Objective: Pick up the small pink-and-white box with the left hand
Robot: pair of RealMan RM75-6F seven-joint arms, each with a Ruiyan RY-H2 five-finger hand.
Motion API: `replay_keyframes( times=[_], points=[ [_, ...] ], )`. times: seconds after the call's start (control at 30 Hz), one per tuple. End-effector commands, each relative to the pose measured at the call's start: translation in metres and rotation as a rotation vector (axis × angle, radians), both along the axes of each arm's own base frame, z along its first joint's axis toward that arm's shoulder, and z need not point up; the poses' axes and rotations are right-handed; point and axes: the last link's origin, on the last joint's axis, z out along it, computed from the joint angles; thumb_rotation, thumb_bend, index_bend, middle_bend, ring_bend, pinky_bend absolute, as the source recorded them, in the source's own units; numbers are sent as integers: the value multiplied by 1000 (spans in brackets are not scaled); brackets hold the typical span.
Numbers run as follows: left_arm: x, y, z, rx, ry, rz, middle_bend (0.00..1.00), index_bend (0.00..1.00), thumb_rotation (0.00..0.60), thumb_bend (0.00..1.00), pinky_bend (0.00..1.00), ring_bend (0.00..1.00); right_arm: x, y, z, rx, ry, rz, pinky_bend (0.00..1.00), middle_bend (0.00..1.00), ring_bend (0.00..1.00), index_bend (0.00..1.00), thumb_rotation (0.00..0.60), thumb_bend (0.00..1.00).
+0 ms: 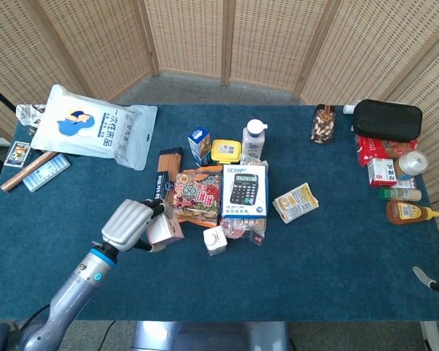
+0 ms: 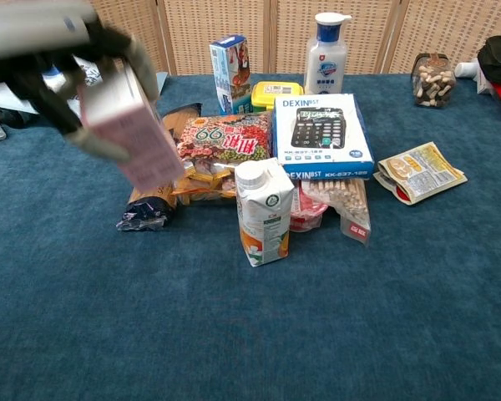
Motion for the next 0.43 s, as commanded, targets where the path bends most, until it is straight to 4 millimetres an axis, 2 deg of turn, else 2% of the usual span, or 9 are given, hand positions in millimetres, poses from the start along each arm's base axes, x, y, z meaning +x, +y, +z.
replay_keyframes(
  times=[0.03,0.13,0.23,0.43],
  points=[
    [17,5,45,78,-66,-7,650,660,600,121,813,674,0,0,-1,4,3,0,6,0,0,0,600,0],
    [28,8,69,126,-85,-19,649,659,600,120,812,674,1,0,-2,4,8,2,6,0,0,0,600,0],
    [35,12,84,168,-90,-29,650,660,600,120,811,674,2,-1,-3,5,11,2,5,0,0,0,600,0],
    [42,18,90,188,-77,-25,650,659,600,118,807,674,3,-1,-5,10,14,3,6,0,0,0,600,0]
  ],
)
